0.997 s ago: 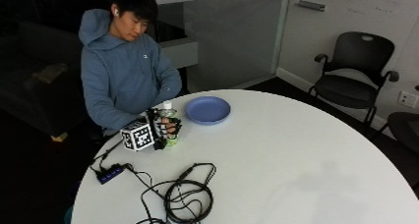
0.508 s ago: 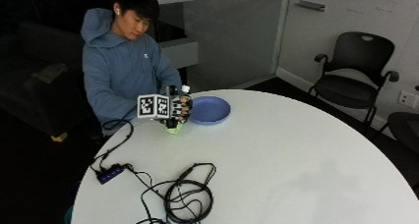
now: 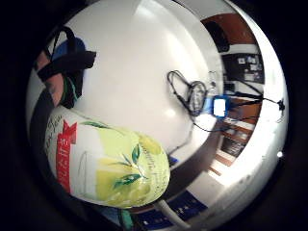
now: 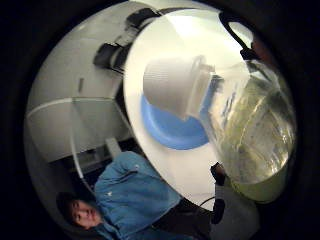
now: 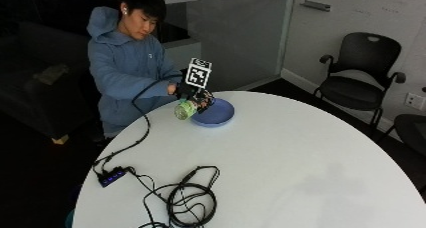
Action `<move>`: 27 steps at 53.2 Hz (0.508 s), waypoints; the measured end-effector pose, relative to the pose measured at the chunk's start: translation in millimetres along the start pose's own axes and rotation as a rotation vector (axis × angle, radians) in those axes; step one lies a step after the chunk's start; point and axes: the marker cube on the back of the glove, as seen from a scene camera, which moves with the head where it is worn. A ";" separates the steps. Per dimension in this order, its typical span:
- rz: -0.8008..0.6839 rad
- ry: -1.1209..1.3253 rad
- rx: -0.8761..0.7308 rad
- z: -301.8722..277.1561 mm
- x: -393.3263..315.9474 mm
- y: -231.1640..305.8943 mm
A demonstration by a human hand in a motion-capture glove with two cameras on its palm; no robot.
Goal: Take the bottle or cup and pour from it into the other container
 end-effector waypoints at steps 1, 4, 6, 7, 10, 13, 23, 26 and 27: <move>0.005 0.088 -0.017 -0.1 3.3 -1.4; 0.009 0.365 -0.063 -0.3 13.3 -6.5; 0.015 0.389 -0.088 -1.3 5.4 -10.9; 0.022 0.375 -0.101 -2.2 0.0 -13.1; 0.078 0.313 -0.132 -4.7 -17.8 -20.5; 0.130 0.314 -0.155 -5.4 -30.6 -26.9; 0.046 0.537 -0.243 -0.5 -62.7 -36.8; 0.024 0.513 -0.256 4.2 -74.6 -39.0; 0.031 0.480 -0.258 5.7 -81.3 -40.4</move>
